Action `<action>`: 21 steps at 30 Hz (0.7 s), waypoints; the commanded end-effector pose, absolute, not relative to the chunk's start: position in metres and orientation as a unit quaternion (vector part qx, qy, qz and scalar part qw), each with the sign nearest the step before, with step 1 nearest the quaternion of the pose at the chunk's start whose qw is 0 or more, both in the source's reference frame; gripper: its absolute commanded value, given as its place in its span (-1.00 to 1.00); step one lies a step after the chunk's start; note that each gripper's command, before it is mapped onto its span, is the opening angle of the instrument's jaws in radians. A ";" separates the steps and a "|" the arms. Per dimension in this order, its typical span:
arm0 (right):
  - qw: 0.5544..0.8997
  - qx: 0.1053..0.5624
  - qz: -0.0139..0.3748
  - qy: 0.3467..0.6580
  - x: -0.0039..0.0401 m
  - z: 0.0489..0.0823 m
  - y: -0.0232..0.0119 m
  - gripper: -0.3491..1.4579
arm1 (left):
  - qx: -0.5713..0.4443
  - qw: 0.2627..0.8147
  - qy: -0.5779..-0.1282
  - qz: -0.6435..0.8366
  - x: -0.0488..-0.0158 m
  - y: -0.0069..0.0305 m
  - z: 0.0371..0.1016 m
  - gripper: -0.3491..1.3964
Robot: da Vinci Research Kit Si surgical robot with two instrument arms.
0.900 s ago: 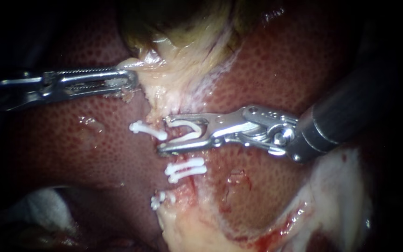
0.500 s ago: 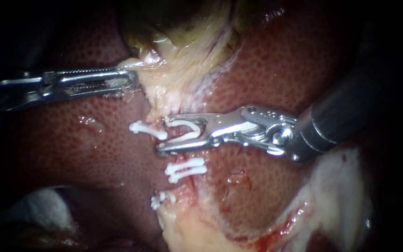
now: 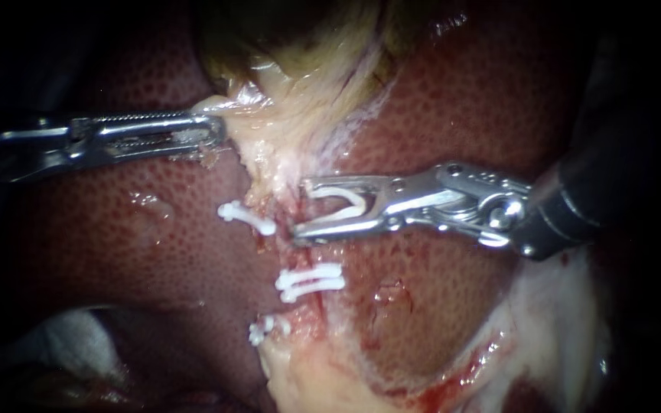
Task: Clipping third clip right tube
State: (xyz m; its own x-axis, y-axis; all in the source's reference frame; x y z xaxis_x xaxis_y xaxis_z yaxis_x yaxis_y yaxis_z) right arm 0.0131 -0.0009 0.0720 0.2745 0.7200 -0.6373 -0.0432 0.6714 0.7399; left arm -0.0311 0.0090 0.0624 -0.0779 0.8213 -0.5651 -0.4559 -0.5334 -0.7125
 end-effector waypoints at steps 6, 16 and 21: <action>0.736 0.311 0.252 0.546 0.0125 0.0733 -0.0022 -0.06 | -0.510 0.449 -0.179 0.712 -0.0311 0.0090 0.0624 -1.00; 0.742 0.329 0.244 0.531 0.0140 0.0763 -0.0053 -0.06 | -0.510 0.448 -0.179 0.712 -0.0311 0.0089 0.0623 -1.00; 0.740 0.338 0.241 0.530 0.0154 0.0777 -0.0065 -0.06 | -0.510 0.449 -0.179 0.712 -0.0311 0.0089 0.0623 -1.00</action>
